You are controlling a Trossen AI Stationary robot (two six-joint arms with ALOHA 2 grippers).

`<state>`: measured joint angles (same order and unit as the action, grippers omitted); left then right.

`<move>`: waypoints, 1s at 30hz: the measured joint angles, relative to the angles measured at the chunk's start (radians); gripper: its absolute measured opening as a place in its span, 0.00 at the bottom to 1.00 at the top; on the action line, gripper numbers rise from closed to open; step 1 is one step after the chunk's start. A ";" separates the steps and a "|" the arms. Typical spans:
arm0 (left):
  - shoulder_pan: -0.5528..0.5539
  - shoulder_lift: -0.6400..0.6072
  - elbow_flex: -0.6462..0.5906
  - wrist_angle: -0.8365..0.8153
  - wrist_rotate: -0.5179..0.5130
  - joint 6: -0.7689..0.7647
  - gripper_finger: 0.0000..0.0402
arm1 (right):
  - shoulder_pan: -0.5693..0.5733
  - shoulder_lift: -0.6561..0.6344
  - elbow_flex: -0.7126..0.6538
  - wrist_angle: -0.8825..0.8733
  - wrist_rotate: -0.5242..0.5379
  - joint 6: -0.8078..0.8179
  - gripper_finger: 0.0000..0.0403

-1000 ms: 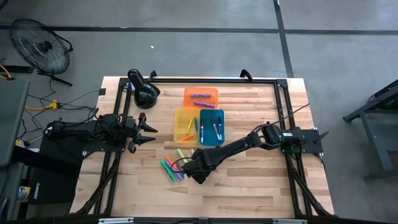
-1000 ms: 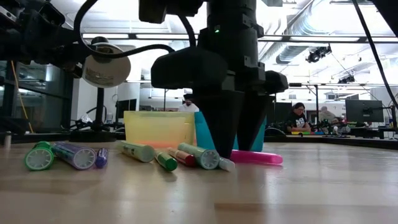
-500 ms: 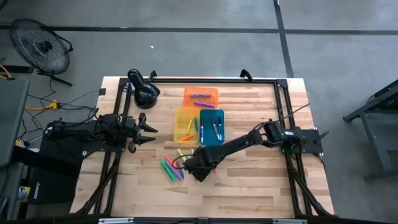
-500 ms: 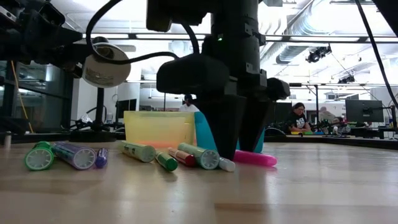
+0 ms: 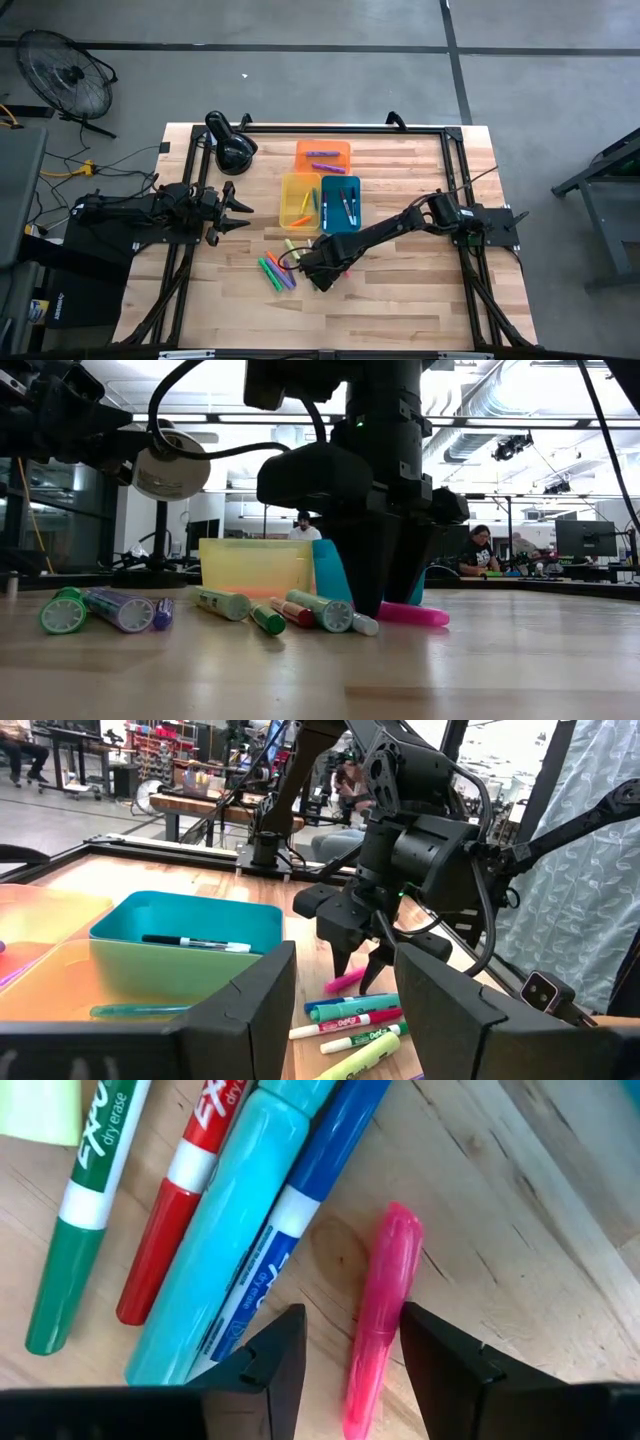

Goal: Pick & Place Markers
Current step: Put the pink pen into the yellow bin

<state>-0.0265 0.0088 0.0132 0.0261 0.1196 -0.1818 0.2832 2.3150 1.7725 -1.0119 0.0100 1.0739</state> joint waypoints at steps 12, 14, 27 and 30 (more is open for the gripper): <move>0.000 0.000 0.000 0.000 0.000 0.000 0.42 | -0.002 0.000 -0.002 -0.001 0.003 -0.041 0.30; 0.000 0.000 0.000 0.000 0.000 0.000 0.42 | -0.002 0.000 -0.002 -0.001 0.003 -0.051 0.29; 0.000 0.000 0.000 0.000 0.000 0.000 0.42 | -0.001 0.000 -0.003 -0.003 0.012 -0.175 0.15; 0.000 0.000 0.000 0.000 0.000 0.000 0.42 | -0.001 0.000 -0.003 -0.004 0.015 -0.218 0.10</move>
<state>-0.0265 0.0087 0.0132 0.0261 0.1195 -0.1817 0.2821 2.3150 1.7699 -1.0157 0.0251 0.8554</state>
